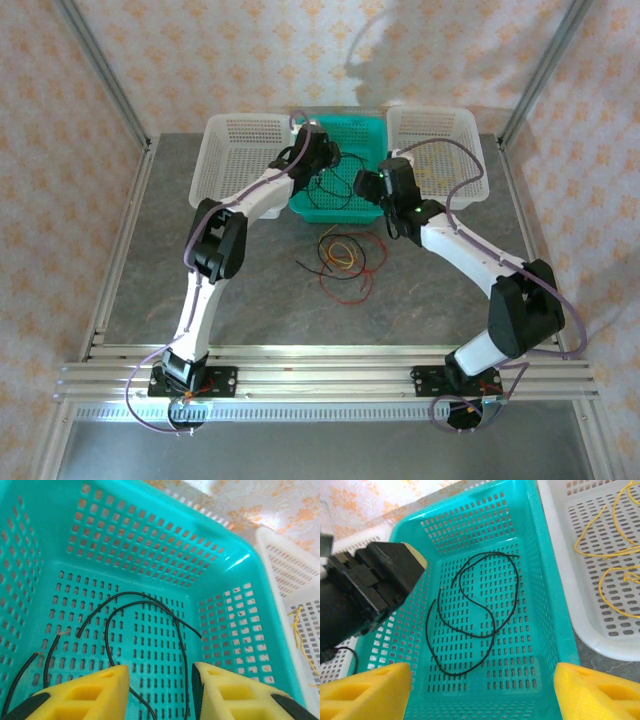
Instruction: Untangle the cables
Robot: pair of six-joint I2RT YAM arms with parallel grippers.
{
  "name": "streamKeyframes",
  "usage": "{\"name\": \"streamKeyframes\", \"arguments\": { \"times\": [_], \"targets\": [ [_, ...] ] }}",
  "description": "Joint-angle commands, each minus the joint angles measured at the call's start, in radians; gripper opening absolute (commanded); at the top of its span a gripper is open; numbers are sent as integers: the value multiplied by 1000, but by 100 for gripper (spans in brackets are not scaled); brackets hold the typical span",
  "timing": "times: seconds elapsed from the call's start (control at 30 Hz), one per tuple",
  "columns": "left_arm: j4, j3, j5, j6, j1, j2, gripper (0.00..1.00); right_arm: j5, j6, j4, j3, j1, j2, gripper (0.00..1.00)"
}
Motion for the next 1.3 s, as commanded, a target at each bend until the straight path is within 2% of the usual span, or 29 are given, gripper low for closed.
{"name": "streamKeyframes", "arguments": {
  "times": [0.0, 0.17, 0.37, 0.57, 0.7, 1.03, 1.27],
  "targets": [
    [29, -66, 14, 73, -32, -162, 39, -46, -34, -41, 17, 0, -20, 75],
    [95, -272, -1, 132, -74, -341, 39, -90, -54, -76, -45, 15, -57, 73],
    [128, -525, -32, 183, -112, -535, 39, -189, -133, -100, -133, 52, -79, 66],
    [210, -823, -22, 156, -143, -704, 39, -276, -214, -132, -179, 90, -64, 63],
    [265, -971, -17, 121, -156, -796, 39, -282, -239, -139, -191, 107, -29, 61],
    [425, -1247, -1, 44, -246, -894, 40, -293, -264, -74, -235, 126, 37, 58],
    [547, -1355, 14, -19, -255, -904, 40, -261, -282, 86, -325, 142, 32, 54]
  ]
}}
